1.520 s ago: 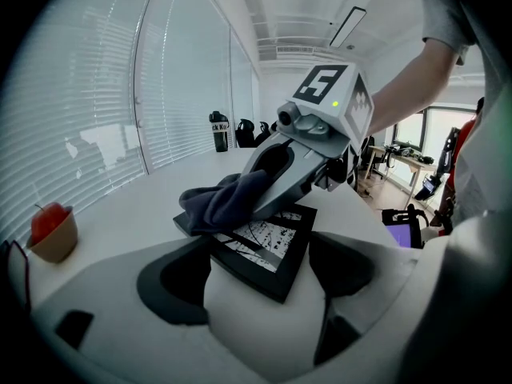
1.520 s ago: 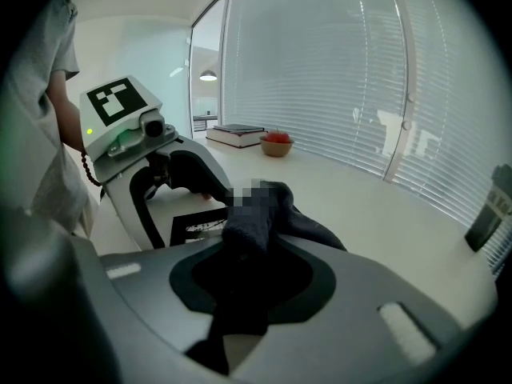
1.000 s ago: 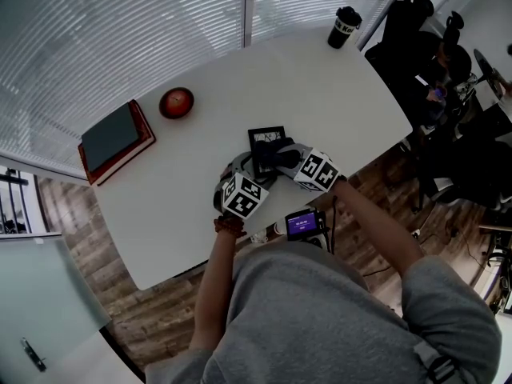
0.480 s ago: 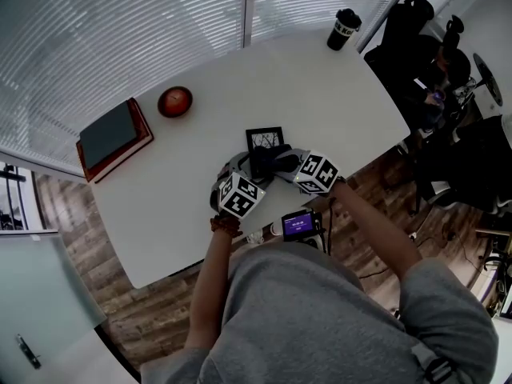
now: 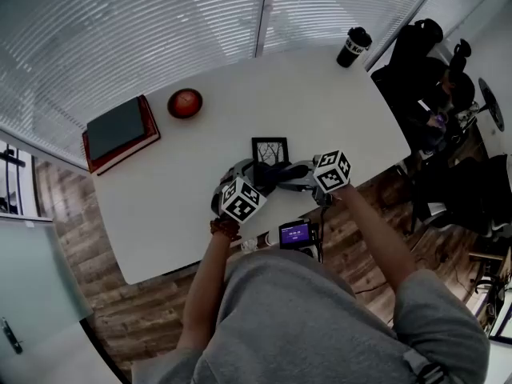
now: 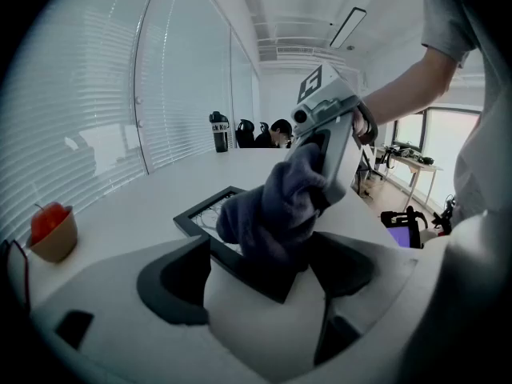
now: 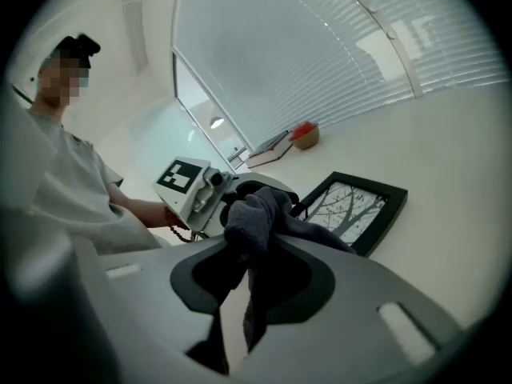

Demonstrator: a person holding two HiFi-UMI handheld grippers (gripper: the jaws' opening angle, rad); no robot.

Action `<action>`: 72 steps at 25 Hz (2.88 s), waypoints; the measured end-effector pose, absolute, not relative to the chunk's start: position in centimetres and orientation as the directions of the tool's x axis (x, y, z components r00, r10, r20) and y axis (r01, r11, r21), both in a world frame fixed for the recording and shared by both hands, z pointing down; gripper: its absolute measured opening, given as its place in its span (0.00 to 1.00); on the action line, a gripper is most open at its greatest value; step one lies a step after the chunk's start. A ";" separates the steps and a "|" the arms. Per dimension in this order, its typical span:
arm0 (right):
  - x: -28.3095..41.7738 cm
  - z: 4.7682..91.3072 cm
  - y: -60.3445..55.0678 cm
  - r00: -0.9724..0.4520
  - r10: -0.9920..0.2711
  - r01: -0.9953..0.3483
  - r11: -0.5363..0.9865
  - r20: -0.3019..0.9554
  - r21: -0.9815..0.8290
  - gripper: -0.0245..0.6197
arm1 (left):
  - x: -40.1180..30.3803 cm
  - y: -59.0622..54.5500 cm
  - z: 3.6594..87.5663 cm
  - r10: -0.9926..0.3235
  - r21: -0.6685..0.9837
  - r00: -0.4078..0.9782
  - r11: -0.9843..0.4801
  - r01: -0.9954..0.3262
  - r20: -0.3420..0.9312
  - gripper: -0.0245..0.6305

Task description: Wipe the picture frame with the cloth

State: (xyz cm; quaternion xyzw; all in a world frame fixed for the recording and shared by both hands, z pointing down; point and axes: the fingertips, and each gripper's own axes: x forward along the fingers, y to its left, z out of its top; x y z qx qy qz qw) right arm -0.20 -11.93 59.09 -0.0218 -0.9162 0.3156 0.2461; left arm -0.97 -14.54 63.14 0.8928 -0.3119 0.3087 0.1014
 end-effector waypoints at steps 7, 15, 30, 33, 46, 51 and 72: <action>-0.5 54.7 -20.0 -0.906 -0.055 -0.226 0.902 0.420 -0.367 0.19 | -1.2 -14.6 62.7 -0.499 -0.001 0.634 -0.786 -0.618 0.591 0.61; -3.8 57.7 -26.5 -0.782 -0.250 -0.382 0.916 0.571 -0.123 0.20 | -1.4 -14.6 62.1 -0.512 0.030 0.672 -0.783 -0.621 0.535 0.61; -6.9 59.6 -26.3 -0.743 -0.212 -0.370 0.921 0.635 -0.125 0.31 | -2.6 -13.6 63.6 -0.501 -0.035 0.570 -0.770 -0.637 0.651 0.57; -6.9 60.8 -26.2 -0.720 -0.217 -0.391 0.911 0.659 -0.128 0.24 | -2.5 -13.6 63.7 -0.506 -0.050 0.562 -0.771 -0.635 0.654 0.56; -6.6 61.2 -23.9 -0.715 -0.242 -0.388 0.918 0.656 -0.084 0.16 | -2.4 -13.8 63.8 -0.504 -0.050 0.564 -0.773 -0.632 0.655 0.56; -6.5 61.4 -21.5 -0.717 -0.201 -0.333 0.940 0.667 -0.075 0.16 | -2.4 -13.8 63.8 -0.504 -0.050 0.562 -0.772 -0.634 0.656 0.56; -5.4 61.6 -16.9 -0.722 -0.145 -0.330 0.932 0.676 -0.152 0.16 | -2.4 -13.8 63.7 -0.512 -0.058 0.559 -0.769 -0.637 0.652 0.54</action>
